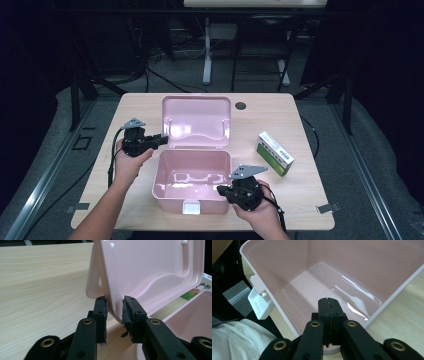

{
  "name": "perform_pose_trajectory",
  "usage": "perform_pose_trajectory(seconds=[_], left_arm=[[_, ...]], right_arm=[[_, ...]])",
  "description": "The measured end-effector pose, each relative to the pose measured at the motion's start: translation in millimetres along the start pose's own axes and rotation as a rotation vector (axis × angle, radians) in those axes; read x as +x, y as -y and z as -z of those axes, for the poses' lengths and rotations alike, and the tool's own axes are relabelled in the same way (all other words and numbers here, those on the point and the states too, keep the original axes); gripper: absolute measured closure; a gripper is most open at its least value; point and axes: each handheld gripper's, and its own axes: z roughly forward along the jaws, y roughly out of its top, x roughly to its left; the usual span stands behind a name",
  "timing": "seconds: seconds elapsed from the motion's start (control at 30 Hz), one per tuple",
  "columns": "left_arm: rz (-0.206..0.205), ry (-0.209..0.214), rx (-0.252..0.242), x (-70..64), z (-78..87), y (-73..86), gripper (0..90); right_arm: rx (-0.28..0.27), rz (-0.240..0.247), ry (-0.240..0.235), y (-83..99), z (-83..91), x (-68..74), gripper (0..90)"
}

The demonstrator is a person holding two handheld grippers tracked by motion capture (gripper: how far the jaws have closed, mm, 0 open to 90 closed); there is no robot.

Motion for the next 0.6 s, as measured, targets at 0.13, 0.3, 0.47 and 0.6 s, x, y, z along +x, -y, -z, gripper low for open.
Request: perform_pose_trajectory(seconds=[0.13, 0.3, 0.47, 0.6], left_arm=[[0.018, -0.001, 0.014, 2.0, -2.0, 1.6, 67.9], [0.008, -0.019, 0.015, 2.7, -2.3, 2.0, 65.0], [0.014, -0.028, 0.003, 4.1, -0.3, 1.9, 66.0], [-0.002, -0.034, 0.010, 2.5, -0.2, 3.7, 69.8]], right_arm=[[0.001, -0.001, 0.002, 0.1, 0.3, -0.4, 90.0], [0.000, -0.001, 0.004, 0.2, 0.4, -0.4, 90.0], [-0.003, 0.000, 0.010, 0.2, 0.5, -0.6, 90.0], [-0.005, -0.001, 0.006, 0.3, 0.2, -0.6, 90.0]])
